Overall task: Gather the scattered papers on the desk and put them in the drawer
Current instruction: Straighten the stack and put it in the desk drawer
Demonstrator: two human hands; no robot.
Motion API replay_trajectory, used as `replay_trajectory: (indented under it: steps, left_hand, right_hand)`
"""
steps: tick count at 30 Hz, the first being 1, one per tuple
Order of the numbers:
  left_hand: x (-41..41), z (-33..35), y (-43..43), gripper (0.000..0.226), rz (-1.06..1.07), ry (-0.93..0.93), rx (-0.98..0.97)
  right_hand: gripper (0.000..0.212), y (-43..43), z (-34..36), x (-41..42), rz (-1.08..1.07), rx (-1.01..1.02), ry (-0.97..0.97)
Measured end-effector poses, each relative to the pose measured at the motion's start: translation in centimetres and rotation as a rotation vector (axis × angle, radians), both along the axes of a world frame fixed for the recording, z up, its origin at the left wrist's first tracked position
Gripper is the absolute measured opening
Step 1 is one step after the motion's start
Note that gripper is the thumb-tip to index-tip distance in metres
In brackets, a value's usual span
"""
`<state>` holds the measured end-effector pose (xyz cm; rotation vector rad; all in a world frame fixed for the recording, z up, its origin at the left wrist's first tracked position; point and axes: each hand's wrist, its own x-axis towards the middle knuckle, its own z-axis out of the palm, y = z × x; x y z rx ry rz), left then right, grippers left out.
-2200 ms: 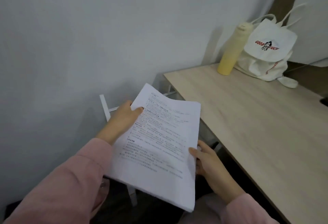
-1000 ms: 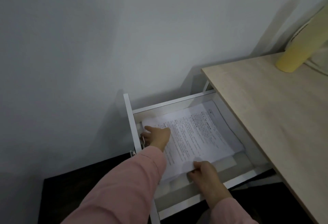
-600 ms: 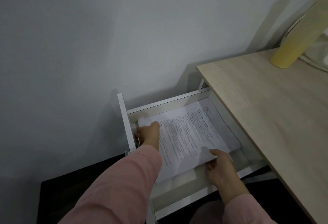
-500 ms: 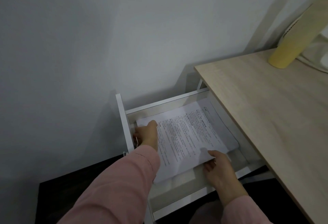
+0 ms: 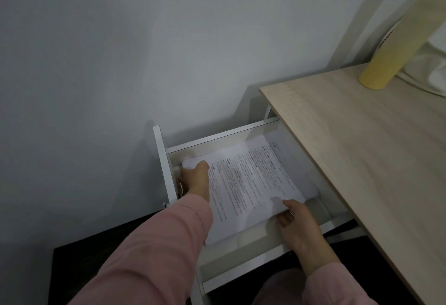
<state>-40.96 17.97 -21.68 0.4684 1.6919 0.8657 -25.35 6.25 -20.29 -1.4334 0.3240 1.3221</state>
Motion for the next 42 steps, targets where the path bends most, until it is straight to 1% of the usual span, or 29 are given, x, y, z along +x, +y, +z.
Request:
replay_trajectory:
  steps: [2,3,4,5,7,8,9,10,11,12,13,14,15,17,18,20,23,26,28,31,34,35,38,40,42]
  left_hand:
    - [0.2,0.6,-0.3,0.077,-0.048,0.047,-0.016]
    - [0.4,1.1,-0.5,0.081,-0.096,0.096,-0.017]
    - [0.6,1.6,-0.8,0.083,-0.154,0.140,0.005]
    - [0.8,2.2,-1.2,0.082,-0.231,0.169,0.047]
    - [0.6,3.5,-2.3,0.075,-0.438,0.206,0.176]
    - [0.2,4.2,-3.0,0.071,-0.566,0.255,0.256]
    - [-0.3,4.8,-3.8,0.068,-0.690,0.344,0.338]
    - [-1.1,5.3,-4.6,0.067,-0.775,0.476,0.436]
    - [-2.0,5.5,-5.5,0.067,-0.805,0.634,0.532]
    - [-2.9,5.7,-6.2,0.068,-0.789,0.777,0.599]
    - [-3.8,5.7,-6.7,0.069,-0.748,0.871,0.626]
    - [-4.5,5.4,-7.1,0.072,-0.703,0.897,0.607]
    - [-4.9,5.2,-7.5,0.075,-0.668,0.855,0.558]
    - [-4.9,5.1,-8.4,0.082,-0.618,0.660,0.480]
    - [-4.8,5.1,-8.8,0.085,-0.589,0.577,0.464]
    - [-4.4,5.3,-9.2,0.087,-0.512,0.492,0.445]
    - [-3.9,5.8,-9.0,0.080,-0.483,0.498,0.412]
    - [-2.6,6.2,-8.9,0.065,-0.512,0.505,0.420]
    - [-1.0,6.3,-8.7,0.051,-0.554,0.469,0.437]
    - [2.4,6.4,-8.6,0.040,-0.585,0.281,0.491]
    - [6.3,5.9,-8.5,0.038,-0.624,0.155,0.513]
    - [7.7,5.7,-8.5,0.044,-0.642,0.125,0.512]
    - [11.4,4.9,-8.2,0.083,-0.701,0.081,0.466]
    - [13.5,4.6,-7.7,0.094,-0.719,0.071,0.472]
    - [15.1,4.3,-7.2,0.098,-0.722,0.046,0.467]
  right_hand:
    - [0.015,-0.3,0.4,0.1,0.000,0.008,-0.016]
    - [0.020,-0.5,0.7,0.1,0.016,0.006,-0.044]
    - [0.025,-0.8,1.3,0.0,0.052,0.008,-0.077]
    - [0.025,-1.2,1.9,0.0,0.109,0.023,-0.120]
    - [0.009,-2.2,3.7,-0.1,0.262,0.087,-0.249]
    - [0.011,-2.7,4.7,0.1,0.374,0.115,-0.372]
    - [0.018,-3.2,5.8,0.4,0.492,0.147,-0.526]
    - [0.022,-3.7,6.8,0.8,0.579,0.194,-0.699]
    - [0.024,-4.0,7.8,1.3,0.626,0.244,-0.868]
    - [0.025,-4.2,8.7,1.9,0.648,0.292,-1.021]
    - [0.026,-4.4,9.4,2.5,0.647,0.327,-1.160]
    - [0.027,-4.3,9.6,3.3,0.638,0.347,-1.284]
    - [0.027,-4.3,9.5,4.1,0.639,0.345,-1.401]
    - [0.028,-4.1,8.6,6.1,0.703,0.286,-1.598]
    - [0.030,-4.1,8.0,7.1,0.766,0.231,-1.647]
    - [0.038,-4.7,6.8,8.8,0.902,0.113,-1.669]
    - [0.051,-5.7,5.8,10.1,1.036,0.060,-1.746]
    - [0.056,-5.8,6.2,10.0,1.026,0.079,-1.710]
    - [0.052,-5.8,6.2,9.9,0.984,0.089,-1.736]
    - [0.039,-5.9,5.7,10.1,0.897,0.138,-1.732]
    - [0.035,-5.9,5.7,10.4,0.831,0.182,-1.718]
    - [0.034,-5.8,5.7,10.5,0.826,0.182,-1.712]
    - [0.034,-5.7,5.4,10.6,0.820,0.185,-1.726]
    - [0.041,-5.7,5.4,10.7,0.826,0.200,-1.724]
    - [0.043,-5.6,5.3,10.7,0.828,0.210,-1.732]
